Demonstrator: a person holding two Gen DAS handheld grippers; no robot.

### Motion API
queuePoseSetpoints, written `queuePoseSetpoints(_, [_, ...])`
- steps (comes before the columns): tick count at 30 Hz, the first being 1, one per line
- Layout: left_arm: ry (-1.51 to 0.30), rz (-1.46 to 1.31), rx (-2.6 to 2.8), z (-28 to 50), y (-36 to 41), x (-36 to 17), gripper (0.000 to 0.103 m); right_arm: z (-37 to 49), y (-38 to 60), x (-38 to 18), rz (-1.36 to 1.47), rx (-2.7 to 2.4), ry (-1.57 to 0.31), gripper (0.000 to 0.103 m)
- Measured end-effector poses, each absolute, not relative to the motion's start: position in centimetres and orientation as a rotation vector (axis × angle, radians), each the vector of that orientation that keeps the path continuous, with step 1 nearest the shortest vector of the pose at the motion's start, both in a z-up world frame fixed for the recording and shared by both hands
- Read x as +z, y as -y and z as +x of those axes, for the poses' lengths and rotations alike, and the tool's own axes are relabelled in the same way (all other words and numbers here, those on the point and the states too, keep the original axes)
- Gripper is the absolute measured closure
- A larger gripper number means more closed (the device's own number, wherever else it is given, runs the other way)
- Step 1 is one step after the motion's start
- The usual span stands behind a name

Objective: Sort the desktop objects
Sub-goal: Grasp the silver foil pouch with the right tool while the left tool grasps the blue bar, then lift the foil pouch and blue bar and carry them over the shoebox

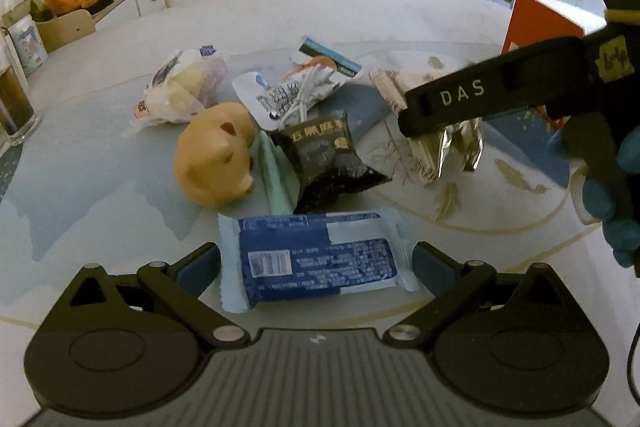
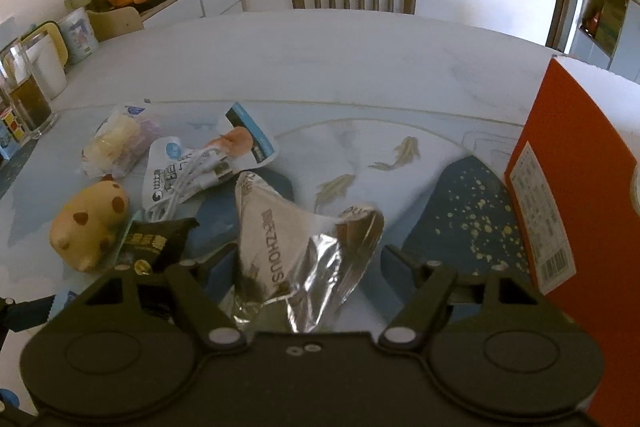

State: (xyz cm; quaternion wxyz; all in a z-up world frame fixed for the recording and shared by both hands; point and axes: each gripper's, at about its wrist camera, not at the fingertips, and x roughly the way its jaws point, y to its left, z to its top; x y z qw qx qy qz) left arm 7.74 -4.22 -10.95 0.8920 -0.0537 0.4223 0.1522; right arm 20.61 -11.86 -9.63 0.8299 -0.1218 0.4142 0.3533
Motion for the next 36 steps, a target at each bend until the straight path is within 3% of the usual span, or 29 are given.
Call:
queuePoseSetpoints(13, [-0.875,-0.138,0.338,7.6,3.9,-10.9,0.002,20.5,11.2,-10.1,-0.270,0.743,-0.881,0.048])
queuePoseSetpoints(22, [-0.851,-0.179,0.326,7.0,3.3,-10.4,0.012,19.9,11.5,-9.7,-0.287,0.735,-0.863,0.055])
queuePoseSetpoints(25, [-0.833,-0.183,0.326,6.8,3.3,-10.1,0.022,19.6,11.9,-9.5,-0.278,0.731,-0.859,0.056])
queuePoseSetpoints(36, [-0.812,-0.189,0.320,5.9,3.2,-9.3,0.024,18.2,13.4,-8.0,-0.279,0.730,-0.839,0.061])
